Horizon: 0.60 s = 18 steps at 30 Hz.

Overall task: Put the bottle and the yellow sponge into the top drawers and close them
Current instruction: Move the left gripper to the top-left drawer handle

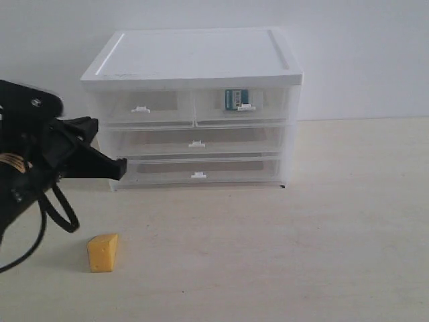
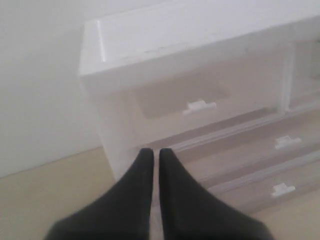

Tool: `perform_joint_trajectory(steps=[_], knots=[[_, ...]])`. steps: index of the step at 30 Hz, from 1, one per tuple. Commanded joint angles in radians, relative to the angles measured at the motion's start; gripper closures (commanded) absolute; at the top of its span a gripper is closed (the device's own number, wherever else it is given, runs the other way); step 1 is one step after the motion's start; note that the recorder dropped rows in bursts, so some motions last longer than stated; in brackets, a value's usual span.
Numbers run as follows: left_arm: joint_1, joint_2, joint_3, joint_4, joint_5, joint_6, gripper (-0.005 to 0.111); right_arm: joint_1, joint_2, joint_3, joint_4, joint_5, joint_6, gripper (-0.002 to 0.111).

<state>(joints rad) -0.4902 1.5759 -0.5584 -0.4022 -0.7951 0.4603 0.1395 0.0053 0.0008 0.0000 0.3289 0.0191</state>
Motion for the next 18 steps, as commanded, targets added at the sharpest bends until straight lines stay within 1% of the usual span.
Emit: perform_joint_trajectory(steps=[1, 3, 4, 6, 8, 9, 11, 12, 13, 14, 15, 18], knots=[[-0.035, 0.119, -0.053, -0.01, -0.038, 0.006, 0.103, -0.001, -0.005, -0.001, -0.007, -0.006, 0.001, 0.108], [-0.035, 0.172, -0.091, 0.008, -0.02, -0.04, 0.103, -0.001, -0.005, -0.001, -0.007, -0.006, 0.001, 0.108], [-0.035, 0.208, -0.12, 0.026, -0.023, -0.071, 0.101, -0.001, -0.005, -0.001, -0.007, -0.006, 0.001, 0.108], [-0.035, 0.237, -0.151, 0.031, -0.027, -0.111, 0.09, -0.001, -0.005, -0.001, -0.007, -0.006, 0.001, 0.108], [-0.035, 0.257, -0.175, 0.064, -0.027, -0.149, 0.071, -0.001, -0.005, -0.001, -0.007, -0.006, 0.001, 0.108], [-0.035, 0.275, -0.197, 0.086, -0.027, -0.192, 0.049, -0.001, -0.005, -0.001, -0.007, -0.006, 0.001, 0.108], [-0.035, 0.297, -0.231, 0.064, -0.025, -0.199, 0.027, -0.001, -0.005, -0.001, -0.007, -0.006, 0.001, 0.108], [-0.035, 0.316, -0.256, 0.037, -0.019, -0.199, 0.027, -0.001, -0.005, -0.001, -0.007, -0.006, 0.001, 0.108], [-0.035, 0.331, -0.275, 0.037, -0.013, -0.199, 0.033, -0.001, -0.005, -0.001, -0.007, -0.006, 0.001, 0.108], [-0.035, 0.352, -0.301, 0.035, -0.013, -0.199, 0.041, -0.001, -0.005, -0.001, -0.007, -0.007, 0.003, 0.108], [-0.035, 0.36, -0.312, 0.032, -0.013, -0.199, 0.044, -0.001, -0.005, -0.001, -0.007, -0.007, 0.003, 0.108], [-0.035, 0.394, -0.354, -0.025, -0.027, -0.199, 0.046, -0.001, -0.005, -0.001, -0.007, -0.007, 0.003, 0.108]])
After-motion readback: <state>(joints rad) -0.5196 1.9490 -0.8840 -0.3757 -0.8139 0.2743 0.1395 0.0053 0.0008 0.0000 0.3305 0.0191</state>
